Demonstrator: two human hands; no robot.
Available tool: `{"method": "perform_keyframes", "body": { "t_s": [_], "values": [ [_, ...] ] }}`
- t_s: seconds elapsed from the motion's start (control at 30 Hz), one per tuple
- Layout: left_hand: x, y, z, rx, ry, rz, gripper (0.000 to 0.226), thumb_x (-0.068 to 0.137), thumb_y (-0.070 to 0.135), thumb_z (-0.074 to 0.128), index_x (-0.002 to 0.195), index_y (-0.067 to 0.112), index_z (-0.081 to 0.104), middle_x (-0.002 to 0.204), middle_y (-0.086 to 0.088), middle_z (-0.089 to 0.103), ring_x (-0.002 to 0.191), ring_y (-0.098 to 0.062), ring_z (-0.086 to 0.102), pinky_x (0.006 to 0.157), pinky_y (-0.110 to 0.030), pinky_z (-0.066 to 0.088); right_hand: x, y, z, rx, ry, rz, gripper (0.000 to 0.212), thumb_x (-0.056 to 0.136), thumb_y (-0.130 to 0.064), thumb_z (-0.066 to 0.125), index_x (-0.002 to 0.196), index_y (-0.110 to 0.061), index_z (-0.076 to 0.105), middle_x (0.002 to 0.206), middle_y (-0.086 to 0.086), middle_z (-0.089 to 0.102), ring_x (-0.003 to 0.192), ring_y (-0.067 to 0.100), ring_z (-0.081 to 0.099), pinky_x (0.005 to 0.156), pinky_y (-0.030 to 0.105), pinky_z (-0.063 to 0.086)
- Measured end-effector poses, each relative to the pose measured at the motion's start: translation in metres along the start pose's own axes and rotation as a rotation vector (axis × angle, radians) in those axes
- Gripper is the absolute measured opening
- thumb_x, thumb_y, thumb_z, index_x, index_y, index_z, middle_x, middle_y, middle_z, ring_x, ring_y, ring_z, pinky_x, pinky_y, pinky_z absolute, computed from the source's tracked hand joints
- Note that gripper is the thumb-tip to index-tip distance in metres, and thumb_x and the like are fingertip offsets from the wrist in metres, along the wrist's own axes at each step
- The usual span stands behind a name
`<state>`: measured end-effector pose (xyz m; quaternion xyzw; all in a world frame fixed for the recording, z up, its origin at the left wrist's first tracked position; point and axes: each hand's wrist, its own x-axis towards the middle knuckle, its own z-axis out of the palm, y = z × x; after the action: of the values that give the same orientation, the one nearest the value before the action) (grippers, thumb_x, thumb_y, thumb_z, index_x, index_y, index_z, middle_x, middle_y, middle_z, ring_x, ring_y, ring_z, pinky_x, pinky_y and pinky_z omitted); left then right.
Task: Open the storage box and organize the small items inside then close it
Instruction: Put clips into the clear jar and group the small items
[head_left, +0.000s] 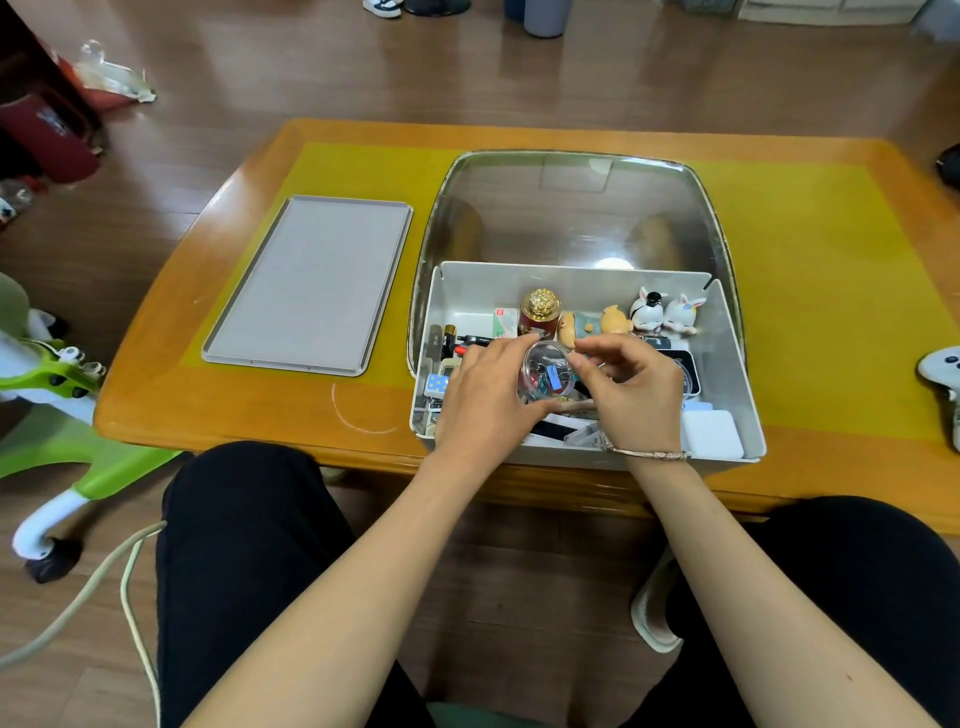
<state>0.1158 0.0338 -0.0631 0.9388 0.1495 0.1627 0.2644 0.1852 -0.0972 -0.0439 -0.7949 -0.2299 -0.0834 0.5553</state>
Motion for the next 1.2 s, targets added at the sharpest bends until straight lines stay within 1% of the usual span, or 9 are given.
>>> {"method": "perform_keyframes", "body": {
  "t_s": [0.37,0.53,0.57,0.67,0.7,0.77,0.87,1.0,1.2],
  "values": [
    [0.000,0.002,-0.002,0.015,-0.036,0.068,0.077,0.069,0.049,0.079,0.136,0.028,0.048,0.127,0.007,0.059,0.110,-0.016,0.047,0.086,-0.029,0.039,-0.001,-0.003,0.001,-0.029,0.012,-0.008,0.010,0.074,-0.006,0.077,0.082,-0.004,0.071,0.077,0.004,0.069,0.069,0.012,0.066,0.065,0.016,0.054],
    [-0.001,0.003,-0.001,-0.006,-0.067,0.056,0.072,0.074,0.060,0.070,0.134,0.029,0.047,0.125,0.009,0.059,0.107,-0.013,0.048,0.083,-0.027,0.039,-0.004,-0.005,-0.001,-0.187,0.009,-0.157,0.011,0.082,-0.011,0.070,0.092,-0.008,0.074,0.086,0.003,0.069,0.082,0.020,0.062,0.075,0.046,0.051],
    [-0.001,0.004,-0.001,-0.013,-0.067,0.035,0.071,0.074,0.061,0.069,0.133,0.028,0.047,0.124,0.009,0.060,0.107,-0.012,0.049,0.084,-0.028,0.041,-0.003,-0.004,-0.003,-0.176,0.042,-0.141,0.013,0.084,-0.011,0.067,0.095,-0.008,0.073,0.086,0.001,0.067,0.083,0.020,0.060,0.075,0.044,0.050],
    [0.002,0.003,-0.002,-0.099,-0.036,-0.078,0.069,0.077,0.058,0.069,0.132,0.023,0.047,0.124,0.006,0.060,0.111,-0.014,0.051,0.083,-0.028,0.044,0.004,0.002,-0.014,-0.086,0.081,-0.049,0.014,0.088,-0.008,0.061,0.098,-0.008,0.071,0.089,0.005,0.068,0.081,0.017,0.059,0.072,0.018,0.047],
    [0.003,0.003,-0.003,-0.154,-0.022,-0.128,0.069,0.079,0.056,0.068,0.133,0.021,0.046,0.124,0.005,0.059,0.111,-0.014,0.052,0.080,-0.026,0.043,0.007,0.005,-0.020,-0.063,0.078,-0.014,0.014,0.089,-0.007,0.060,0.098,-0.008,0.070,0.089,0.008,0.069,0.080,0.020,0.061,0.070,0.015,0.045],
    [0.005,0.002,-0.006,-0.272,0.021,-0.223,0.070,0.083,0.054,0.064,0.138,0.018,0.040,0.128,0.002,0.056,0.113,-0.013,0.053,0.079,-0.023,0.042,0.012,0.014,-0.033,-0.062,0.057,0.057,0.013,0.088,-0.006,0.060,0.096,-0.010,0.070,0.085,0.012,0.070,0.077,0.028,0.062,0.068,0.021,0.046],
    [0.004,0.002,-0.008,-0.292,0.145,-0.236,0.069,0.086,0.044,0.065,0.141,0.016,0.034,0.134,-0.002,0.049,0.121,-0.012,0.047,0.086,-0.020,0.043,0.020,0.027,-0.052,-0.162,-0.078,0.143,0.016,0.085,-0.004,0.063,0.089,-0.019,0.069,0.085,0.014,0.070,0.069,0.028,0.059,0.064,0.029,0.047],
    [0.001,0.003,-0.007,-0.210,0.184,-0.162,0.068,0.084,0.034,0.070,0.139,0.016,0.034,0.133,-0.003,0.047,0.121,-0.014,0.048,0.092,-0.027,0.049,0.025,0.035,-0.060,-0.418,-0.284,0.170,0.015,0.080,-0.010,0.070,0.086,-0.024,0.070,0.079,-0.006,0.067,0.060,-0.003,0.050,0.061,0.015,0.038],
    [0.003,0.001,-0.008,-0.241,0.156,-0.238,0.071,0.086,0.041,0.066,0.142,0.019,0.029,0.139,-0.002,0.046,0.124,-0.016,0.048,0.093,-0.035,0.053,0.029,0.022,-0.031,-0.553,-0.591,0.140,0.015,0.086,-0.016,0.063,0.096,-0.020,0.073,0.092,-0.004,0.071,0.086,0.012,0.060,0.085,0.030,0.049]
  ]
}}
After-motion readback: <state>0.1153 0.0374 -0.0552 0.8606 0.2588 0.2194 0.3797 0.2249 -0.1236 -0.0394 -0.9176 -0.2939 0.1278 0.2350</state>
